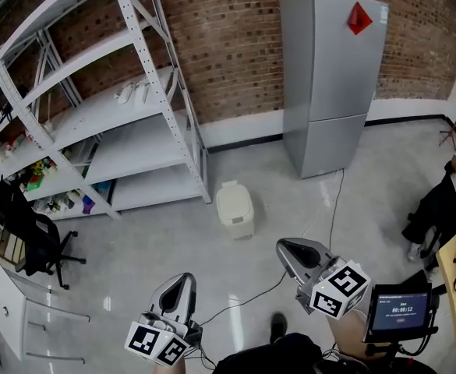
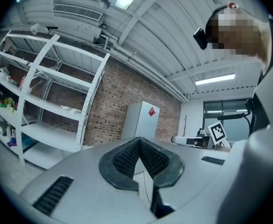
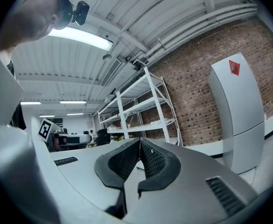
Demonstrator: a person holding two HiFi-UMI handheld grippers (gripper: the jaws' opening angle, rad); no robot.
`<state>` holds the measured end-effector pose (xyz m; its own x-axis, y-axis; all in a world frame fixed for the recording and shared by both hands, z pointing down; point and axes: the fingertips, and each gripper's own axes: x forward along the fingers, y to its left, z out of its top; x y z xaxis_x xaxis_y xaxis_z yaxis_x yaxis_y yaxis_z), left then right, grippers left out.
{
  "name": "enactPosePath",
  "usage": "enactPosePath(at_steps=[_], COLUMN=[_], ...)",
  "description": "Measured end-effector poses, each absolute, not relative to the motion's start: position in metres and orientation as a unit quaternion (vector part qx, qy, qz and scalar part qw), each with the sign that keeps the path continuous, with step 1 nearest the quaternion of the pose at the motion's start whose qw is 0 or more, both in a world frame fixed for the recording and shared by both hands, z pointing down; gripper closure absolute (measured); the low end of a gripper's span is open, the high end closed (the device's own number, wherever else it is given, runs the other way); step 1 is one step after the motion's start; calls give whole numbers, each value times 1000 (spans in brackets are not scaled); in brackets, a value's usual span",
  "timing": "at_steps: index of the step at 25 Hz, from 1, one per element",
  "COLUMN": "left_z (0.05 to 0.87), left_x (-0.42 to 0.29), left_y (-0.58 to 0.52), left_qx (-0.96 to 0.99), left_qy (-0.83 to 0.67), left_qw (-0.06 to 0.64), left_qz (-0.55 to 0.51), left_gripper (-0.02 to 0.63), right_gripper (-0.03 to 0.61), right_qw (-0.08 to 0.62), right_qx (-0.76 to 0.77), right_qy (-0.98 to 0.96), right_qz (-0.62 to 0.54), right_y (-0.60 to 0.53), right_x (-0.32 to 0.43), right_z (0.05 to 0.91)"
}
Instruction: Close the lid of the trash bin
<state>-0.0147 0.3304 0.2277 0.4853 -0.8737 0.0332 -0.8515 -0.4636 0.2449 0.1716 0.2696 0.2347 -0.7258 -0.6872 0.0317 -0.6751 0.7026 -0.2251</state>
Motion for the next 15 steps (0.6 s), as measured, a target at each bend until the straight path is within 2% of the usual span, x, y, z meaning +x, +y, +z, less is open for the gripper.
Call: enactPosePath(at_steps=[15], left_z=[238], left_x=[-94], left_y=[522], left_qx=[867], left_qy=[-475], left_qw=[121], left_qz=[-92], left_gripper=[620], right_gripper=[571], right_qw=[-15], right_qx=[-406], right_qy=[906], right_qz=[-118], right_y=[484], right_x=[91], right_z=[241])
